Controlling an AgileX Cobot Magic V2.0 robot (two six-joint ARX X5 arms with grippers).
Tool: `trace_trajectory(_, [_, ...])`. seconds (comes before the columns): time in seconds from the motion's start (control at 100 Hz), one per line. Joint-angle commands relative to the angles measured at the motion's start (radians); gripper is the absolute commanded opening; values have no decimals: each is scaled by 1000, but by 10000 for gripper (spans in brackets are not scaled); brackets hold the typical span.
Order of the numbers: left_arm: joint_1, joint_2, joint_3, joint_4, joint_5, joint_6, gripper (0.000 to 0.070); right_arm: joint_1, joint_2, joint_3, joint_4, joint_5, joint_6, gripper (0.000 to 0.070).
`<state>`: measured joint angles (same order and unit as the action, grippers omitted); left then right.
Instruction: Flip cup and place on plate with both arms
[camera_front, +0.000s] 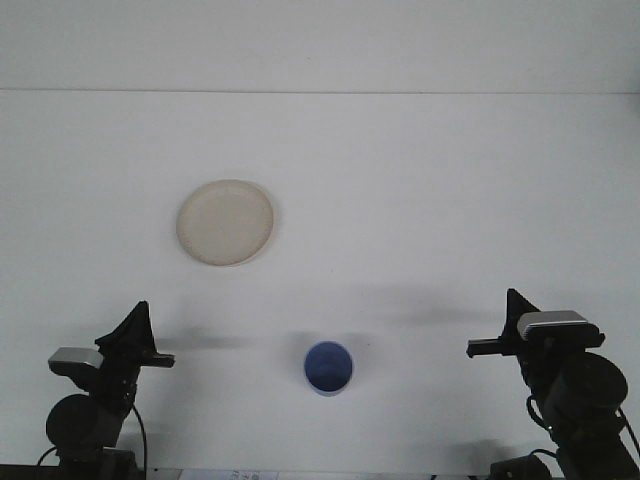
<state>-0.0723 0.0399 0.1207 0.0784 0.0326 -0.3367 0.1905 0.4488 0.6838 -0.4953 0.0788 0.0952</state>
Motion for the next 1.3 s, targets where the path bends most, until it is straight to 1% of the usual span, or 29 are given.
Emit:
trace_trajectory(0.0, [0,29,87,-36,4,-72,12,3,4,10,11,-3,13,0])
trace_trajectory(0.09, [0,120,227,-145,5,-68,13,3,4,10,10,-3,13,0])
trace_trajectory(0.16, [0,219,354,-238,29,-53,13,3,4,10,8,-3,13,0])
trace_trajectory(0.21, [0,297,449,-307,63,-8,13,3,4,10,9,-3,13,0])
trace_trajectory(0.28, [-1,420,593,-426,133,85,13,3,4,10,10,-3,13,0])
trace_trajectory(0.32, [-2,477,657,-482,160,126,13,3,4,10,9,-3,13,0])
trace_trajectory(0.38, [-7,578,763,-584,200,169,13,3,4,10,9,-3,13,0])
trace_trajectory(0.45, [-18,671,855,-671,231,171,13,3,4,10,9,-3,13,0])
trace_trajectory(0.51, [-28,730,904,-706,262,166,12,3,4,10,9,-3,13,0])
trace_trajectory(0.57, [-40,778,931,-702,295,164,15,3,4,10,9,-3,13,0])
trace_trajectory(0.6, [-46,798,935,-682,308,152,17,3,4,10,9,-3,13,0])
trace_trajectory(0.69, [-59,836,935,-675,310,106,20,3,4,10,9,-3,13,0])
trace_trajectory(0.71, [-60,842,935,-675,310,107,30,3,4,10,8,-3,13,0])
trace_trajectory(0.73, [-63,850,935,-676,310,108,58,3,4,10,9,-3,13,0])
trace_trajectory(0.74, [-65,856,935,-679,311,108,90,3,4,10,8,-3,13,0])
trace_trajectory(0.76, [-67,863,935,-683,312,108,131,3,4,10,9,-3,13,0])
trace_trajectory(0.78, [-71,872,935,-690,317,108,207,3,4,10,8,-3,13,0])
trace_trajectory(0.79, [-72,875,935,-692,318,108,225,3,4,10,9,-3,13,0])
trace_trajectory(0.85, [-87,899,935,-710,341,112,395,3,4,10,8,-3,13,0])
trace_trajectory(0.87, [-93,908,935,-715,353,115,433,3,4,10,8,-3,13,0])
trace_trajectory(0.9, [-105,922,935,-721,375,116,467,3,4,10,8,-3,13,0])
trace_trajectory(0.96, [-139,950,935,-735,410,116,467,3,4,10,8,-3,13,0])
trace_trajectory(1.0, [-172,972,935,-740,420,116,467,3,4,10,8,-3,13,0])
trace_trajectory(1.29, [-505,1175,974,-739,420,115,466,3,4,10,8,-3,13,0])
